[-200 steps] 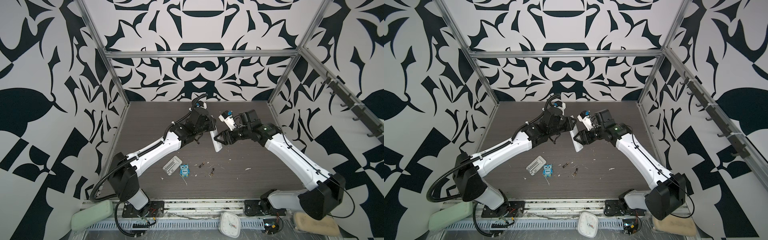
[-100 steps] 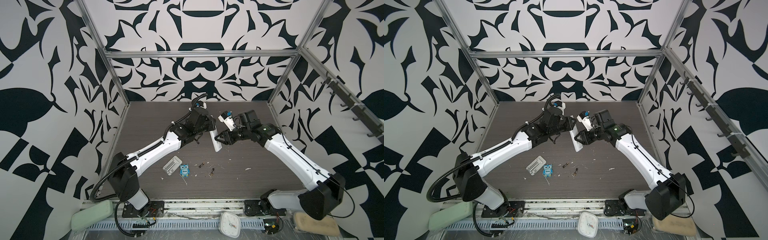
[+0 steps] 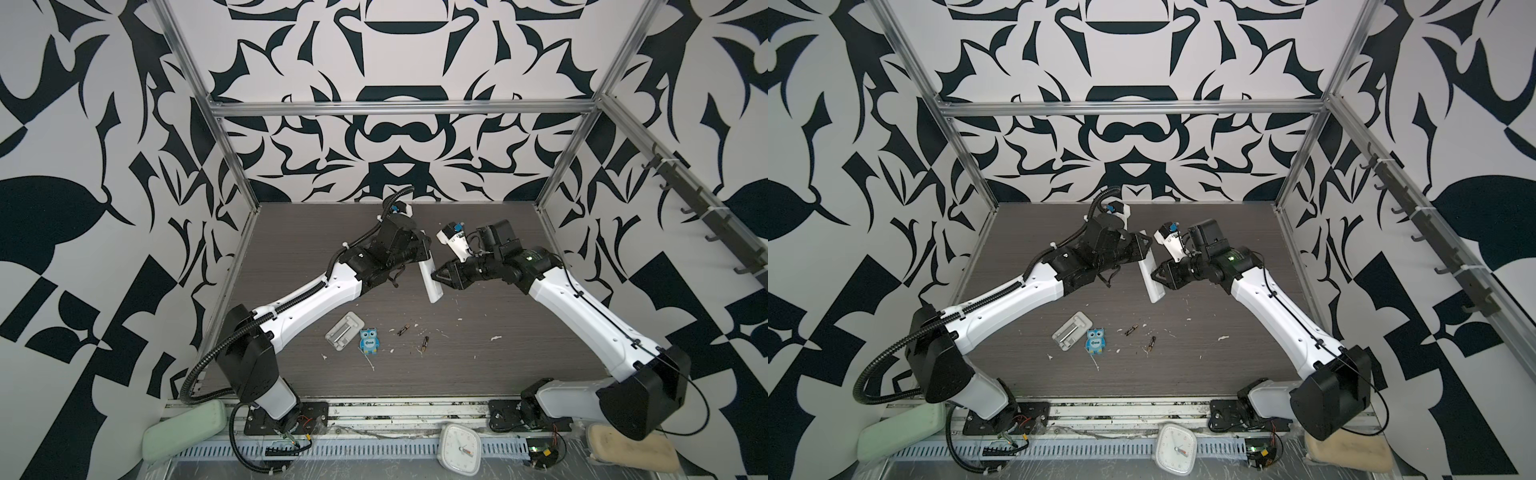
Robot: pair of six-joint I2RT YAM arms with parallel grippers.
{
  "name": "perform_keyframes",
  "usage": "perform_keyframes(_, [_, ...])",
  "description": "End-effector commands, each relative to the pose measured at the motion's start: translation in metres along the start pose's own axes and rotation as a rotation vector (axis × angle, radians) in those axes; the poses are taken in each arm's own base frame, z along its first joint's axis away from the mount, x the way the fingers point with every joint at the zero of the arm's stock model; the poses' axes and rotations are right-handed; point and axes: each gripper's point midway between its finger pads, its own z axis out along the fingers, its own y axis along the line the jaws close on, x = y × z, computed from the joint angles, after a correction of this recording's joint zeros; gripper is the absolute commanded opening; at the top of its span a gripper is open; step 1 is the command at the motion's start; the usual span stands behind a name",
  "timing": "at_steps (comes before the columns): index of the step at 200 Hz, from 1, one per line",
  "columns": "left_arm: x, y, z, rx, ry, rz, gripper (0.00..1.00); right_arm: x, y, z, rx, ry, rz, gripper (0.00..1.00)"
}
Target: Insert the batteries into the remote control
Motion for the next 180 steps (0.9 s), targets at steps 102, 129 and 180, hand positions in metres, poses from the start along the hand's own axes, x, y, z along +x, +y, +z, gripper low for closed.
perform_keyframes(102, [-0.019,-0.017,-0.013,0.047,-0.048,0.005,0.00,-0.012,0.001,-0.008,0.030,-0.047,-0.033,0.24])
perform_keyframes(129, [-0.020,-0.017,-0.013,0.047,-0.050,0.006,0.00,-0.012,-0.006,-0.011,0.074,-0.053,-0.033,0.24])
perform_keyframes(180, [-0.020,-0.016,-0.014,0.045,-0.048,0.006,0.00,-0.009,-0.020,-0.015,0.160,-0.049,-0.027,0.24])
